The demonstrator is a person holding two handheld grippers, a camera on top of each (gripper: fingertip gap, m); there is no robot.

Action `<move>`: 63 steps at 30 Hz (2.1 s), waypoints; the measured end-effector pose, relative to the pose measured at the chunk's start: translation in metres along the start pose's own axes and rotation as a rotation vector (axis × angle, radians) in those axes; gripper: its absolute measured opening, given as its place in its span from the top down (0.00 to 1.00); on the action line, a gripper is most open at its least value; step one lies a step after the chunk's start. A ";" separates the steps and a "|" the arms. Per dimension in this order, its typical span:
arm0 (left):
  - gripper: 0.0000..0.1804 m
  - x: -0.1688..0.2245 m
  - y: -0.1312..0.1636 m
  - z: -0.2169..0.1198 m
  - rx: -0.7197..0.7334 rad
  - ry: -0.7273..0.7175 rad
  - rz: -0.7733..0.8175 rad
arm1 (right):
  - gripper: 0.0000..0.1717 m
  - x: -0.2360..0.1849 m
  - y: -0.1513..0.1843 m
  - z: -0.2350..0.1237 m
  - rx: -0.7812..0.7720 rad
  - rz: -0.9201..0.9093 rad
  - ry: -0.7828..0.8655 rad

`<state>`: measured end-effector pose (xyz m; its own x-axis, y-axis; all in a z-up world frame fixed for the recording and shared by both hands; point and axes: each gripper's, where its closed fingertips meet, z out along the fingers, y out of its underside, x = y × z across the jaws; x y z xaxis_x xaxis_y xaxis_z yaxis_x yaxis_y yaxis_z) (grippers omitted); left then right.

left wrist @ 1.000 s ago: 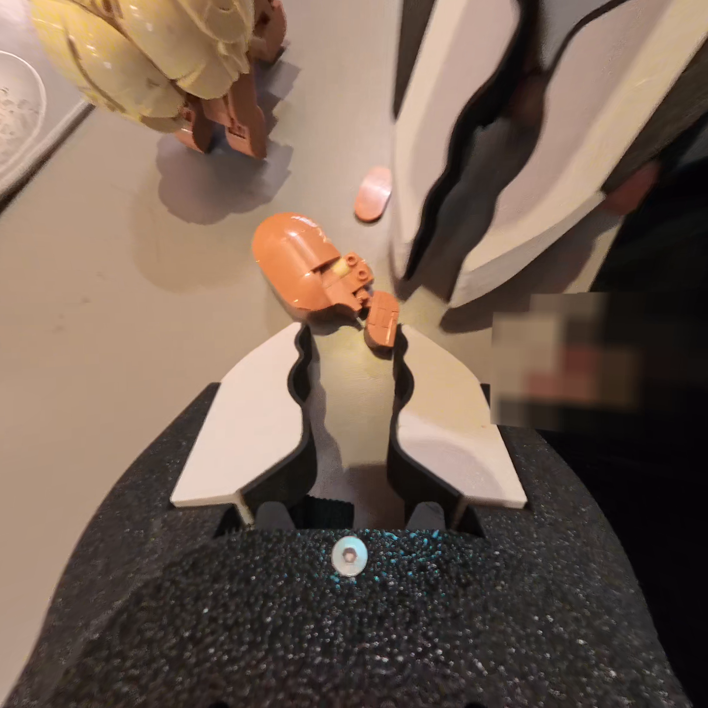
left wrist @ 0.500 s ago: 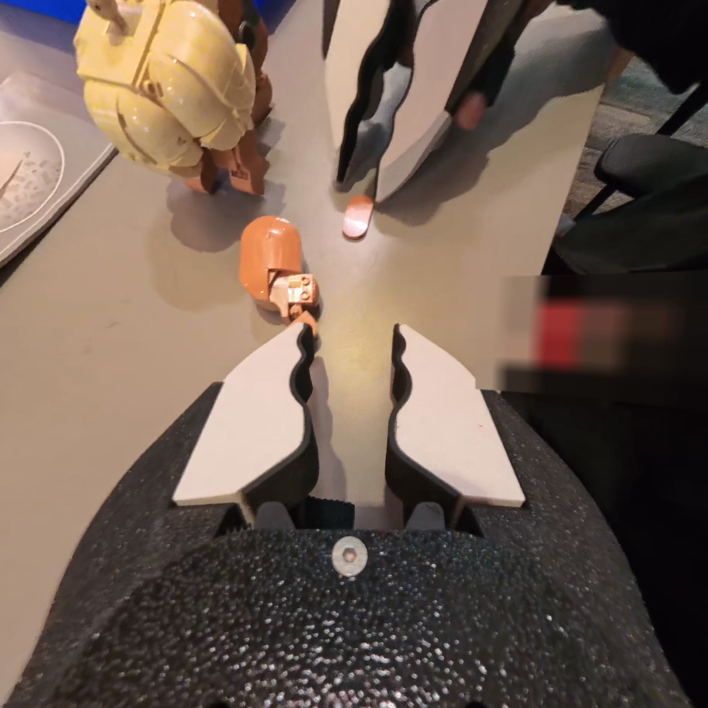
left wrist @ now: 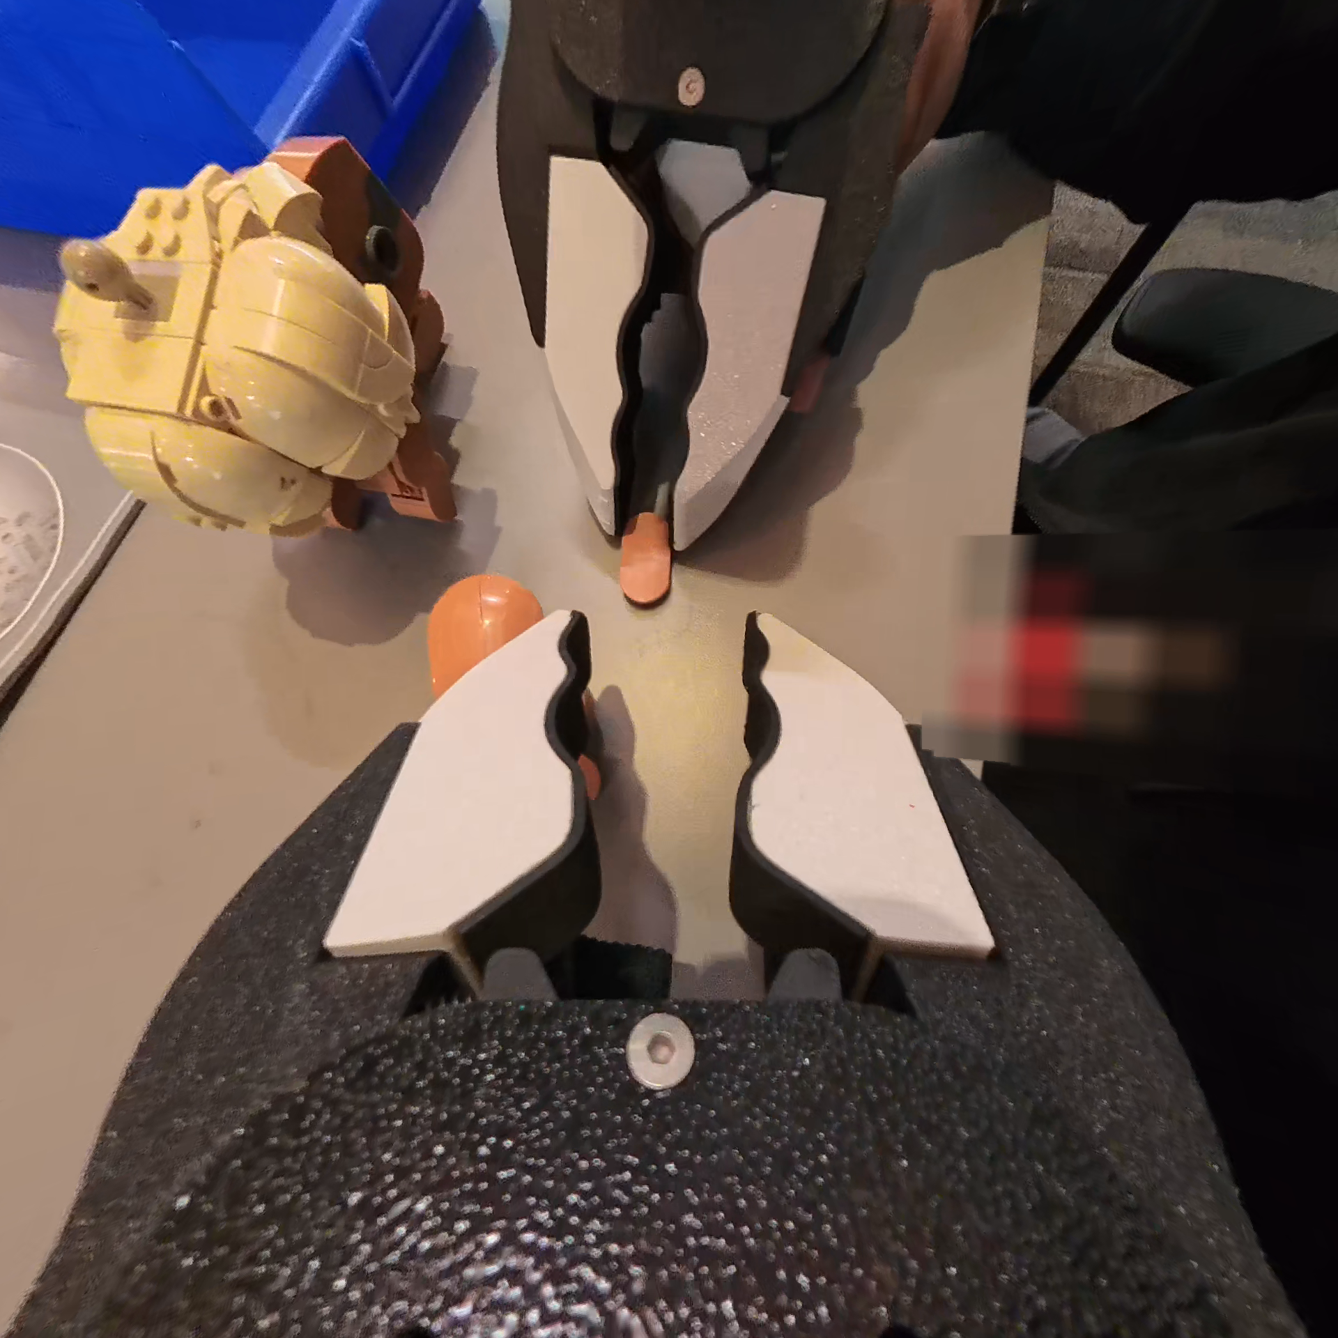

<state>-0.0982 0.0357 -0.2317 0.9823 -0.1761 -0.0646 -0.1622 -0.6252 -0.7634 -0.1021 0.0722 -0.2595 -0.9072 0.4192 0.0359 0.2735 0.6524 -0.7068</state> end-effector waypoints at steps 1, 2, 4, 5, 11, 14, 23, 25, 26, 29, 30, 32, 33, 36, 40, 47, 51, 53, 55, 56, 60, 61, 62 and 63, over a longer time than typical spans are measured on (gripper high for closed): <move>0.78 -0.001 -0.001 0.003 -0.012 -0.002 0.008 | 0.91 -0.003 -0.004 0.000 0.019 -0.017 -0.009; 0.78 -0.001 -0.002 0.005 -0.021 -0.003 0.016 | 0.91 -0.005 -0.009 -0.001 0.037 -0.035 -0.017; 0.78 -0.001 -0.002 0.009 -0.041 0.000 0.023 | 0.91 -0.007 -0.018 -0.003 0.064 -0.073 -0.018; 0.79 -0.001 -0.002 0.011 -0.051 -0.001 0.025 | 0.91 -0.008 -0.023 -0.004 0.074 -0.090 -0.022; 0.87 -0.001 0.001 0.012 -0.054 -0.019 0.022 | 0.91 -0.014 -0.039 -0.005 0.123 -0.129 -0.063; 0.90 0.002 0.001 0.010 -0.032 -0.020 0.024 | 0.91 -0.017 -0.039 -0.002 0.131 -0.130 -0.068; 0.90 -0.019 0.016 -0.023 0.052 -0.200 -0.103 | 0.81 0.017 -0.038 -0.003 0.142 -0.157 0.114; 0.90 -0.025 0.024 -0.028 0.061 -0.235 -0.128 | 0.80 0.019 -0.037 0.001 0.116 -0.202 0.129; 0.90 -0.027 0.028 -0.030 0.059 -0.242 -0.139 | 0.79 0.021 -0.037 0.003 0.102 -0.230 0.139; 0.90 -0.030 0.033 -0.032 0.072 -0.245 -0.153 | 0.78 0.025 -0.036 0.008 0.060 -0.309 0.147; 0.90 -0.029 0.034 -0.032 0.079 -0.241 -0.152 | 0.78 0.025 -0.036 0.010 0.055 -0.326 0.142; 0.90 -0.030 0.034 -0.033 0.089 -0.236 -0.145 | 0.78 0.026 -0.036 0.012 0.044 -0.361 0.137; 0.90 -0.030 0.035 -0.034 0.089 -0.235 -0.144 | 0.78 0.028 -0.036 0.013 0.038 -0.380 0.141; 0.90 -0.031 0.035 -0.035 0.095 -0.222 -0.130 | 0.78 0.030 -0.038 0.017 0.029 -0.413 0.148; 0.90 -0.030 0.033 -0.036 0.115 -0.185 -0.108 | 0.77 0.030 -0.039 0.022 0.021 -0.423 0.146; 0.90 -0.033 0.033 -0.037 0.122 -0.137 -0.100 | 0.81 0.027 -0.040 0.028 0.019 -0.388 0.114; 0.90 -0.031 0.033 -0.037 0.130 -0.083 -0.103 | 0.79 0.020 -0.039 0.027 0.031 -0.339 0.065; 0.90 -0.031 0.034 -0.036 0.124 -0.055 -0.104 | 0.77 0.018 -0.038 0.027 0.028 -0.312 0.045; 0.90 -0.032 0.035 -0.036 0.117 -0.037 -0.104 | 0.76 0.016 -0.036 0.027 0.025 -0.288 0.026; 0.90 -0.032 0.036 -0.036 0.114 -0.026 -0.107 | 0.76 0.016 -0.036 0.027 0.022 -0.275 0.019; 0.90 -0.031 0.037 -0.034 0.106 0.013 -0.105 | 0.73 0.018 -0.033 0.029 0.008 -0.212 -0.001; 0.90 -0.031 0.037 -0.034 0.102 0.019 -0.106 | 0.73 0.019 -0.033 0.030 0.009 -0.198 -0.010; 0.90 -0.031 0.038 -0.033 0.098 0.025 -0.106 | 0.73 0.018 -0.034 0.030 0.011 -0.184 -0.020; 0.90 -0.031 0.038 -0.033 0.094 0.028 -0.106 | 0.73 0.018 -0.034 0.031 0.011 -0.173 -0.030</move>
<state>-0.1382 -0.0075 -0.2376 0.9902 -0.1346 0.0361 -0.0472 -0.5678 -0.8218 -0.1379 0.0380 -0.2568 -0.9496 0.2823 0.1365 0.1095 0.7063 -0.6994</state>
